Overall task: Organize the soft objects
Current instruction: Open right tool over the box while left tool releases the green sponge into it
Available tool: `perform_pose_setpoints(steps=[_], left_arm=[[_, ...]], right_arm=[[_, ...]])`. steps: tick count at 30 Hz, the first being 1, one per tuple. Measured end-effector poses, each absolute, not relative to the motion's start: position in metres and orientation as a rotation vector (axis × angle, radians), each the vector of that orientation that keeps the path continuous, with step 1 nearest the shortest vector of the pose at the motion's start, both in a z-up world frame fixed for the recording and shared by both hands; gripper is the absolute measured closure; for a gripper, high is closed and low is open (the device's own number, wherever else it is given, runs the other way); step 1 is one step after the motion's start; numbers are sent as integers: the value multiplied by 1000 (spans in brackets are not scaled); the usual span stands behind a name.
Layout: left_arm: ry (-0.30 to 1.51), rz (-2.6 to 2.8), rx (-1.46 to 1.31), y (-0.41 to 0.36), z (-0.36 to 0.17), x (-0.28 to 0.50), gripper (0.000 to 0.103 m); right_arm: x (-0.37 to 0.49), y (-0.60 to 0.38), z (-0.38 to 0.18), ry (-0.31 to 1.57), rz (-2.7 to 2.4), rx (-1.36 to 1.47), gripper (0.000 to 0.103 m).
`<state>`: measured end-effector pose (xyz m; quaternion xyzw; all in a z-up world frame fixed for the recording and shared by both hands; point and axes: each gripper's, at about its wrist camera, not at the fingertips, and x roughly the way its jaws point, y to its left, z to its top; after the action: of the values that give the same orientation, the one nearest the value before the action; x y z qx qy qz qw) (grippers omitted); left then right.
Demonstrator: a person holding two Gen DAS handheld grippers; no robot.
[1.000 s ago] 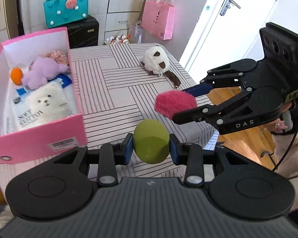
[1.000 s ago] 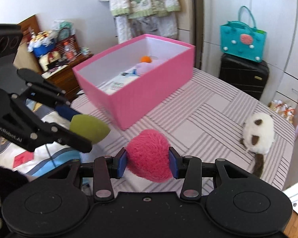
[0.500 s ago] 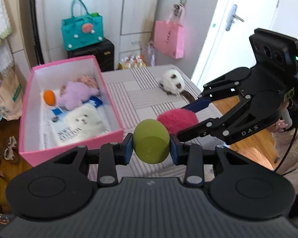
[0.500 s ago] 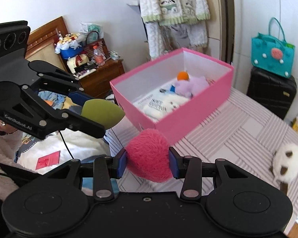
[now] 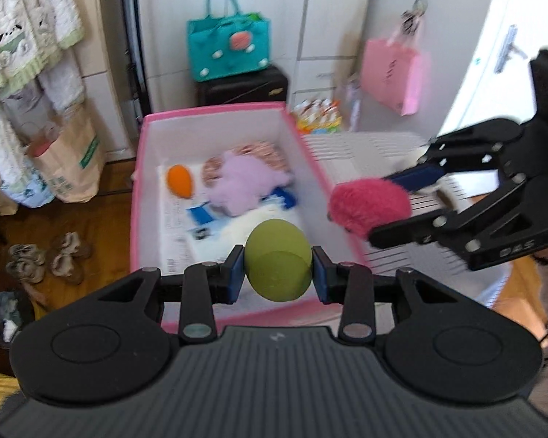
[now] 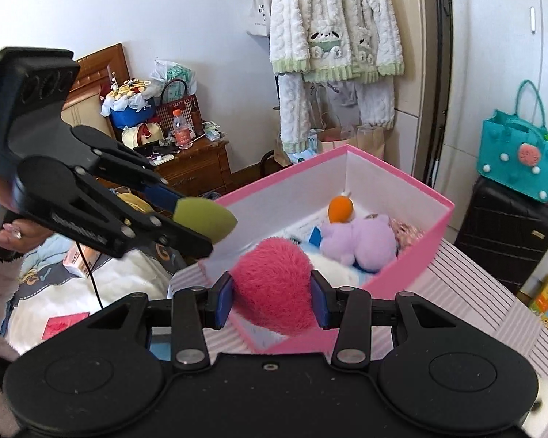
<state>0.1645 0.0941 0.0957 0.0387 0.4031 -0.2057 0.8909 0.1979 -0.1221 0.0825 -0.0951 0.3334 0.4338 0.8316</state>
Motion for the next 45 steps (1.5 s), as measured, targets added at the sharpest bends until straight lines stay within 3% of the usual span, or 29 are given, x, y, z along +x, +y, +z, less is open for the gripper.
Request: perform_pose_setpoints(steps=[11, 22, 34, 45], left_arm=[[994, -345, 299, 95, 40, 228, 66], [1019, -388, 380, 93, 30, 248, 65], [982, -370, 316, 104, 32, 258, 65], [954, -399, 270, 100, 48, 237, 64]], right_arm=[[296, -56, 62, 882, 903, -155, 55], [363, -10, 20, 1065, 914, -86, 54], [386, 12, 3, 1117, 887, -67, 49], [361, -15, 32, 1044, 891, -59, 48]])
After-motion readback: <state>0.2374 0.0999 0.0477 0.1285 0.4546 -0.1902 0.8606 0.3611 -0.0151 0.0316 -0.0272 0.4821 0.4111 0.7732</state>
